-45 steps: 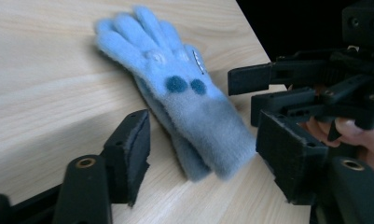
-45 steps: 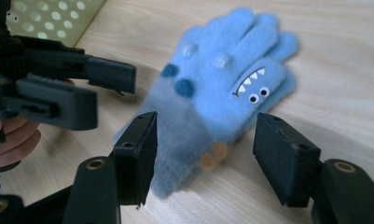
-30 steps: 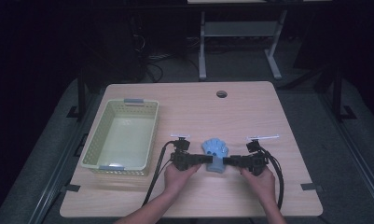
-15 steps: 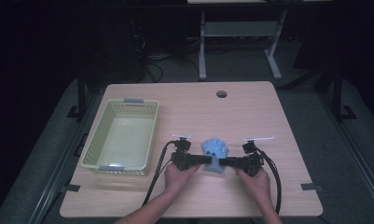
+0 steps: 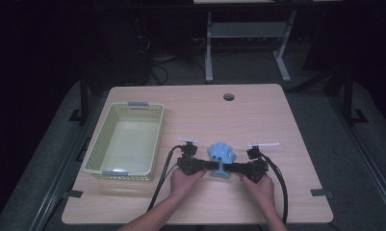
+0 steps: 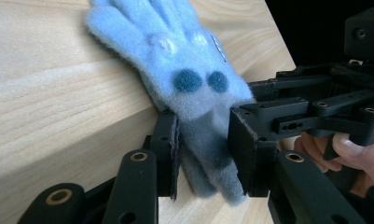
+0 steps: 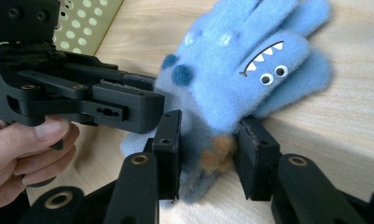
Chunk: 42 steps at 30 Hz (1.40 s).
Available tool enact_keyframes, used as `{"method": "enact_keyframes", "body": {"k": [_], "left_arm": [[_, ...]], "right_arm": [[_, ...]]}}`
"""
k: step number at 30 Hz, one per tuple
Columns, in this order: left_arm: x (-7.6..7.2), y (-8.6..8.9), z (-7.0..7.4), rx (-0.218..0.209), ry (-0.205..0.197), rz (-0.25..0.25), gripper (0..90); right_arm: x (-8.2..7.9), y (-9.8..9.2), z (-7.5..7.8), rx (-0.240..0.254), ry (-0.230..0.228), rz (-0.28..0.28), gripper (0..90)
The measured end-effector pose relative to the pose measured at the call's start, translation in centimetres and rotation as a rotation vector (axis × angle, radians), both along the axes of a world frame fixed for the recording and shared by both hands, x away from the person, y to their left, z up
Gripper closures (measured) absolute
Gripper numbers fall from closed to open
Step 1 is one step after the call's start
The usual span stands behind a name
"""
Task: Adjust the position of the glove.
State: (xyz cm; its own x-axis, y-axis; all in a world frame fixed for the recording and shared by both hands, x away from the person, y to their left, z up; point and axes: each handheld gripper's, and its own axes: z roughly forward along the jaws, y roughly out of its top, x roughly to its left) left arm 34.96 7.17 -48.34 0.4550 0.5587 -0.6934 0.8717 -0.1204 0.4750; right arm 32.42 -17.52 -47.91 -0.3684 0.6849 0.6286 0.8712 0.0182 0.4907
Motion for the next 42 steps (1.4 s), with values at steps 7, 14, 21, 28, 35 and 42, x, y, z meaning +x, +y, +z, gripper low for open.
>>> {"method": "enact_keyframes", "body": {"k": [7, 14, 21, 28, 35, 42], "left_arm": [[0.4, 0.0, -0.5, -0.036, 0.033, 0.005, 69.0], [0.7, 0.3, -0.8, -0.063, 0.043, -0.012, 72.7], [0.5, 0.7, -0.1, -0.069, 0.005, -0.027, 75.8], [0.2, 1.3, 0.5, -0.098, -0.012, -0.040, 76.1], [-0.2, 1.7, 1.7, -0.123, -0.048, -0.054, 76.1], [-0.3, 2.4, 2.8, -0.142, -0.067, -0.055, 76.4]], "right_arm": [[0.1, 0.2, -0.1, 0.011, 0.002, 0.003, 69.1], [0.1, 0.3, 0.1, 0.009, -0.019, 0.012, 73.8], [-0.2, 0.7, 0.6, 0.023, -0.026, 0.045, 76.0], [-0.4, 1.1, 1.4, 0.024, -0.054, 0.057, 76.5], [-0.7, 1.2, 2.4, 0.033, -0.072, 0.068, 76.8], [-0.7, 1.5, 3.4, 0.047, -0.107, 0.077, 76.8]]}}
